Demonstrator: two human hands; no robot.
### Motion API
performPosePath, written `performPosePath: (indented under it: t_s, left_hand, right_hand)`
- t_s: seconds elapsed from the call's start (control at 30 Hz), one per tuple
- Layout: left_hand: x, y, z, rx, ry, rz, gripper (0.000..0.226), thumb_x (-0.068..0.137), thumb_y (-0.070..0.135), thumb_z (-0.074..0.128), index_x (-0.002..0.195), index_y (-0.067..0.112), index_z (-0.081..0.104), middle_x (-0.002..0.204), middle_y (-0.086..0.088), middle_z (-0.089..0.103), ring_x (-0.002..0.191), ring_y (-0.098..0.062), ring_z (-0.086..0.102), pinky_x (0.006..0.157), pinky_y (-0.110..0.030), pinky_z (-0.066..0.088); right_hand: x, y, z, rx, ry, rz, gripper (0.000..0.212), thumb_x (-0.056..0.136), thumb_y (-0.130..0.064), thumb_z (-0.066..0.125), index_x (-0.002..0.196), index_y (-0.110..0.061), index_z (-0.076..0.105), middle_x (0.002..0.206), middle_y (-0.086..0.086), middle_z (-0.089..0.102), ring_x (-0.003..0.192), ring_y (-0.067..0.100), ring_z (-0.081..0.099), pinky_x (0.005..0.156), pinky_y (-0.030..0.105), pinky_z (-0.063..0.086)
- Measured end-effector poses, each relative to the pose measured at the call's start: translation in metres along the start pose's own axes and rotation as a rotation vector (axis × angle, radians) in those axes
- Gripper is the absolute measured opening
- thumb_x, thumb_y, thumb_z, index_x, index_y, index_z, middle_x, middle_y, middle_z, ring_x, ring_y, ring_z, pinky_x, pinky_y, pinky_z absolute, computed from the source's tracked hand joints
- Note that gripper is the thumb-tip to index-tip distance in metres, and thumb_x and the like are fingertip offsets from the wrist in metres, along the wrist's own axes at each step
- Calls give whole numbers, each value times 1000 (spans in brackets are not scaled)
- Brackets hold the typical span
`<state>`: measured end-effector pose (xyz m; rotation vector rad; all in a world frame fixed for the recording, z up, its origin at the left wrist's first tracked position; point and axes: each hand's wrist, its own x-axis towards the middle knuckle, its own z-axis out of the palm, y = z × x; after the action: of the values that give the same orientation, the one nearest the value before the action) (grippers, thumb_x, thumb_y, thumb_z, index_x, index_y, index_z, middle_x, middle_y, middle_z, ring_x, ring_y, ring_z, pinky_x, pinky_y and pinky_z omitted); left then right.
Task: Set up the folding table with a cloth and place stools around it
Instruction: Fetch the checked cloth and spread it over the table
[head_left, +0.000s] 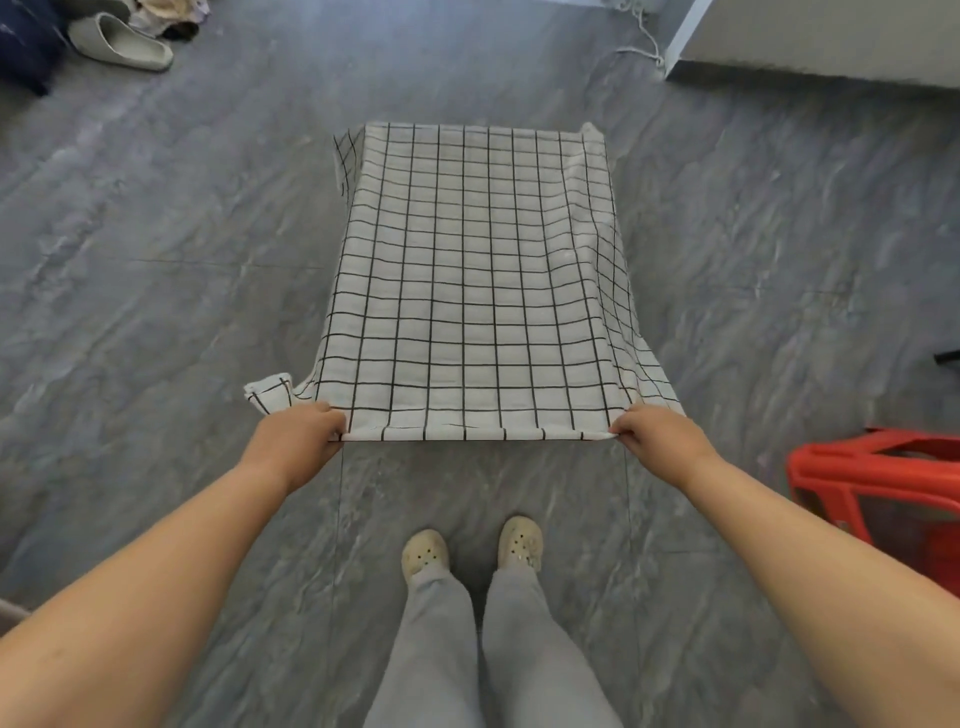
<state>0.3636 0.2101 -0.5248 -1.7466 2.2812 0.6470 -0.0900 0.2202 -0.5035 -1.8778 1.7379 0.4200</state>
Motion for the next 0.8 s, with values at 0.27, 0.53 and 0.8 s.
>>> performPosePath:
  t_s: [0.27,0.53,0.8]
  left_hand:
    - [-8,10,55,28,-96,-47,5,87,22,61,88,18,65,91,1,62,83,-24,60,57,-29,34]
    - [-11,9,97,97,-230,-88,9,90,25,53,93,22,62,96,4,60,90,-21,58,60,-28,33]
    - [-5,10,109,99,-323,-131,15,92,29,51,102,25,62,104,4,61,97,-19,58,67,-30,43]
  right_hand:
    - [-3,11,59,27,-36,47,22,95,-25,50,110,-26,68,108,-4,59,102,19,58,69,26,36]
    - [4,11,103,-14,-169,90,24,95,-24,48,108,-28,68,111,-2,61,101,22,59,69,28,40]
    - [10,7,113,-26,-225,128,26,93,-19,46,101,-28,68,105,-1,65,94,23,61,66,29,43]
